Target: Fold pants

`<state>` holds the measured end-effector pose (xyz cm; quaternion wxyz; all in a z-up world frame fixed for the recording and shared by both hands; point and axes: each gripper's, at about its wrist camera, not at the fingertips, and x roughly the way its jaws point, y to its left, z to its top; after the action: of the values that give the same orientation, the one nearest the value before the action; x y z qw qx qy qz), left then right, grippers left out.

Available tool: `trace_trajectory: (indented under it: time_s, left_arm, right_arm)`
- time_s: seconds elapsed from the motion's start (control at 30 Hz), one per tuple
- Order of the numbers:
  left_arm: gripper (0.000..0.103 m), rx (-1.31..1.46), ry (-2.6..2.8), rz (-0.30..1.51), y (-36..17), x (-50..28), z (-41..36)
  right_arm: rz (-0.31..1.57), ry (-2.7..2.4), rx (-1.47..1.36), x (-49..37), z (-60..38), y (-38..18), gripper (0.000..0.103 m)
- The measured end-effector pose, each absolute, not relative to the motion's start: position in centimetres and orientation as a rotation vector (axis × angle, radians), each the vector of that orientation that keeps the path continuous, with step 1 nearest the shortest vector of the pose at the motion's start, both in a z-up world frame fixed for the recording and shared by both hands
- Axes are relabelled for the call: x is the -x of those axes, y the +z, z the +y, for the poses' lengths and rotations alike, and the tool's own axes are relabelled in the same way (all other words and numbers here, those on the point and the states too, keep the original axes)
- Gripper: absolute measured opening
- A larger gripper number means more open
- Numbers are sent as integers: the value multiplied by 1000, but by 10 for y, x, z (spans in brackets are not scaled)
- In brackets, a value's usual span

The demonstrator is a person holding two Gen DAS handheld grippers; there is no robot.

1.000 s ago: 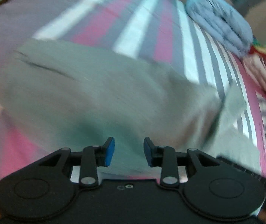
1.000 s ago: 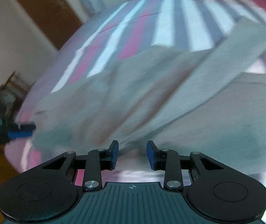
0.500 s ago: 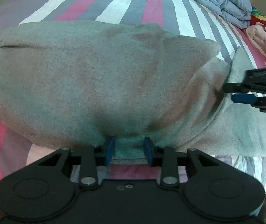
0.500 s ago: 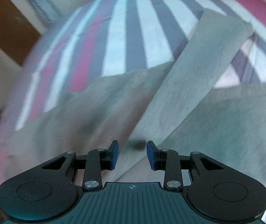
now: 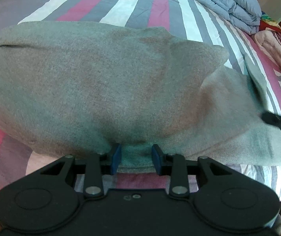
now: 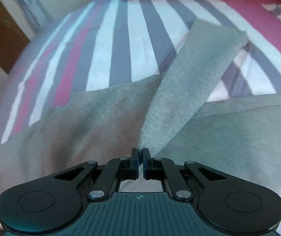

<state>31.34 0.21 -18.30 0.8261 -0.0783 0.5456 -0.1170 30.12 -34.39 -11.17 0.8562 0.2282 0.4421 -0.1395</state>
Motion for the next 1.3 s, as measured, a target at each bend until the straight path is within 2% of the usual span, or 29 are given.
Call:
trace_trajectory:
  time_s: [0.1, 0.13, 0.23, 0.3, 0.43, 0.5, 0.53, 0.57, 0.6, 0.63, 0.67, 0.7, 0.73, 0.83, 1.0, 1.1, 1.2, 1.23, 1.3]
  left_arm:
    - [25, 143, -254, 1151, -182, -311, 0]
    - [25, 130, -255, 1149, -181, -310, -1]
    - [25, 97, -247, 1148, -180, -309, -7]
    - [25, 91, -237, 1152, -178, -309, -9]
    - [25, 91, -220, 1156, -178, -310, -11]
    - [25, 93, -215, 1154, -178, -310, -12]
    - [25, 96, -214, 1154, -178, -309, -11]
    - [25, 99, -212, 1153, -178, -309, -11]
    - [25, 101, -211, 1154, -178, -309, -11]
    - [25, 102, -211, 1154, -179, -309, -11]
    - [25, 102, -211, 1155, -178, -308, -11]
    - [25, 101, -211, 1156, -178, -309, -11]
    - [25, 100, -212, 1156, -178, -309, -11]
    - [25, 107, -215, 1155, -179, -309, -9]
    - [25, 92, -222, 1146, -179, -308, -10]
    - [25, 80, -222, 1147, -178, -307, -13]
    - [25, 105, -216, 1149, -178, -308, -11]
    - [25, 109, -215, 1150, -178, -308, -10]
    - [25, 115, -213, 1150, -178, -308, -9]
  right_arm:
    - [846, -281, -560, -251, -347, -102, 3]
    - [827, -282, -579, -238, -346, -102, 0]
    - [812, -288, -633, -206, -342, -116, 0]
    - [830, -310, -630, -203, -343, -130, 0]
    - [834, -251, -677, -223, -356, -121, 3]
    - [867, -241, -667, -244, -361, -119, 23]
    - [886, -266, -662, -254, -361, -123, 50]
    - [892, -275, -674, -261, -363, -126, 69]
    - [881, -262, -691, -265, -364, -129, 69]
    - [861, -271, -695, -269, -364, -131, 64]
    - [852, -295, -695, -271, -364, -132, 32]
    - [857, -306, -707, -274, -365, -135, 13]
    - [858, -317, -734, -273, -368, -138, 3]
    - [816, -313, -769, -260, -373, -135, 2]
    - [701, -251, -661, -205, -355, -97, 0]
    - [766, -283, -587, -201, -351, -107, 0]
    - [799, -290, -738, -216, -366, -121, 1]
    - [801, -284, -761, -223, -369, -123, 6]
    - [813, -269, -781, -237, -369, -128, 29]
